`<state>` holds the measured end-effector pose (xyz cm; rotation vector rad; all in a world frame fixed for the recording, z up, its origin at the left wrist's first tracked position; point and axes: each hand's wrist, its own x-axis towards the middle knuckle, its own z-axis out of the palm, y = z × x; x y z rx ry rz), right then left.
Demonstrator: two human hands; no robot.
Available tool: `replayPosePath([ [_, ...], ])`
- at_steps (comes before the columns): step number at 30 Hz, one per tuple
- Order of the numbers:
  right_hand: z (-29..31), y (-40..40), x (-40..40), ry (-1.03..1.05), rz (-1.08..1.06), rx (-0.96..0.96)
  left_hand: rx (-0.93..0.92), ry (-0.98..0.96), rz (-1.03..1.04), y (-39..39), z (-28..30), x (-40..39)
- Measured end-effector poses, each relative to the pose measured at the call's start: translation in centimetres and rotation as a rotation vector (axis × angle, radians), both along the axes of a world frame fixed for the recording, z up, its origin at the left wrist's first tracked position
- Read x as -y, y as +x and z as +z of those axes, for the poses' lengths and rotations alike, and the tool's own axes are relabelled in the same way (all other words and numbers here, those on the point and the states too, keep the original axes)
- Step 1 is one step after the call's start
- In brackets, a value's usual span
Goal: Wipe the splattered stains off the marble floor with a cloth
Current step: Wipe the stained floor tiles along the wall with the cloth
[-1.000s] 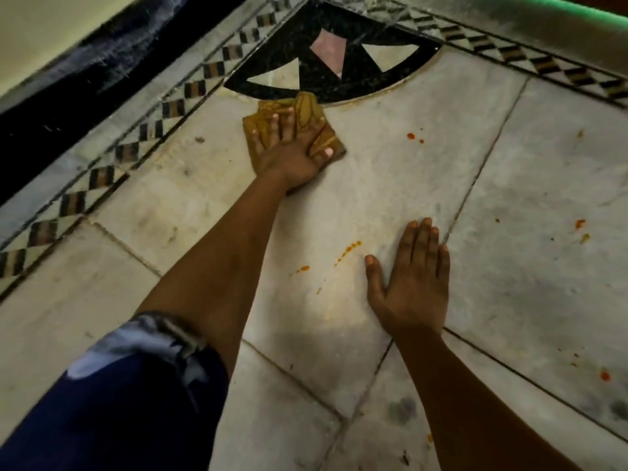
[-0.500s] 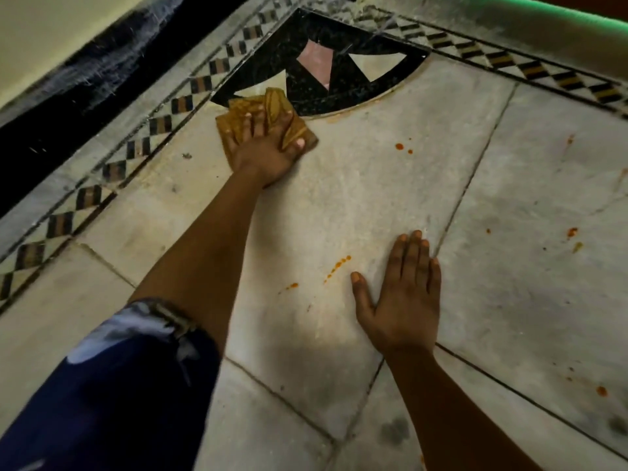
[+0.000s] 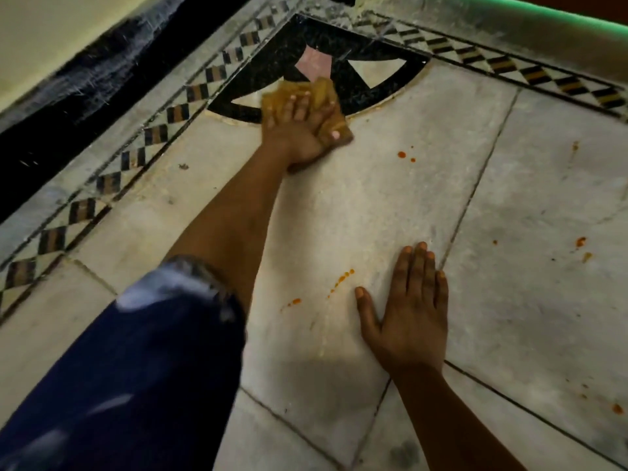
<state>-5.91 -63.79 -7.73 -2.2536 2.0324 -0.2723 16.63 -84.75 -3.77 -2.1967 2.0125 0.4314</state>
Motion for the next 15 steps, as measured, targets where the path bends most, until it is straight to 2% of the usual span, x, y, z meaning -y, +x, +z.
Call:
replayPosePath([
  [3,0.1,0.0,0.0,0.012,-0.008,0.000,-0.035,-0.109,-0.204,-1.4,-1.2,-6.5],
  [6,0.1,0.0,0.0,0.002,-0.004,0.013,-0.064,-0.126,-0.174,0.6,-1.5,-10.6],
  [11,0.1,0.0,0.0,0.009,-0.013,0.008,-0.071,-0.072,0.131,-0.2,-1.1,-4.3],
  [13,0.0,0.0,0.0,0.010,-0.013,0.008,-0.071,-0.061,0.135,-2.4,-0.9,-2.2],
  [15,0.0,0.0,0.0,0.007,-0.014,0.009,-0.057,-0.078,0.053,-4.0,-0.6,-2.3],
])
